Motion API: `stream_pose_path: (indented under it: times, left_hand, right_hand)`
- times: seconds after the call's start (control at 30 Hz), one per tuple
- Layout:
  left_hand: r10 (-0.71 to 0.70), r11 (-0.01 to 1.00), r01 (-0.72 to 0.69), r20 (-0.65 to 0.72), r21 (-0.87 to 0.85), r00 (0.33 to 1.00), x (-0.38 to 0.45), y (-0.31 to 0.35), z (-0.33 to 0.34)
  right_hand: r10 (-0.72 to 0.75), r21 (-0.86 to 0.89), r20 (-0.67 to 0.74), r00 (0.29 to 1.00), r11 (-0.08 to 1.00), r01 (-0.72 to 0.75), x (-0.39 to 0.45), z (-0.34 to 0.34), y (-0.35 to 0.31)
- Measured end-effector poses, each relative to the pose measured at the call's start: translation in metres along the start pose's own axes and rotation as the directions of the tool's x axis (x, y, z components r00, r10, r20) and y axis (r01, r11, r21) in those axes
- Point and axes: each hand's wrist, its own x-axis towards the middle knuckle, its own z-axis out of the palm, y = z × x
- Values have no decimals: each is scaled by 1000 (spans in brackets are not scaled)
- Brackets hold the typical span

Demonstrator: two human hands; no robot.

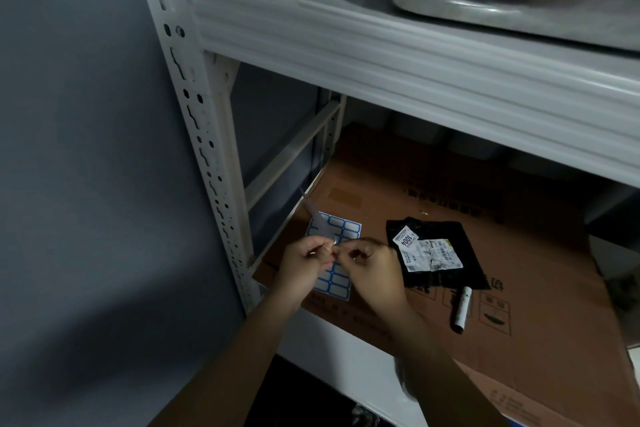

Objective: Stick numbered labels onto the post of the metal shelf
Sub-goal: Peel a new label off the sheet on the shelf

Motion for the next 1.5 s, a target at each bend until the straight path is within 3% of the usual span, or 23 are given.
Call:
stream_pose_path:
  times: [0.37,1.5]
  left_hand:
    - [5,1000,-6,38,12,999,-3,3,0]
    - [8,1000,-9,48,29,999,-1,3,1]
  right_hand:
    - [147,148,65,987,977,-156,2,-1,4]
    - [195,367,172,966,897,-246,8,-6,4]
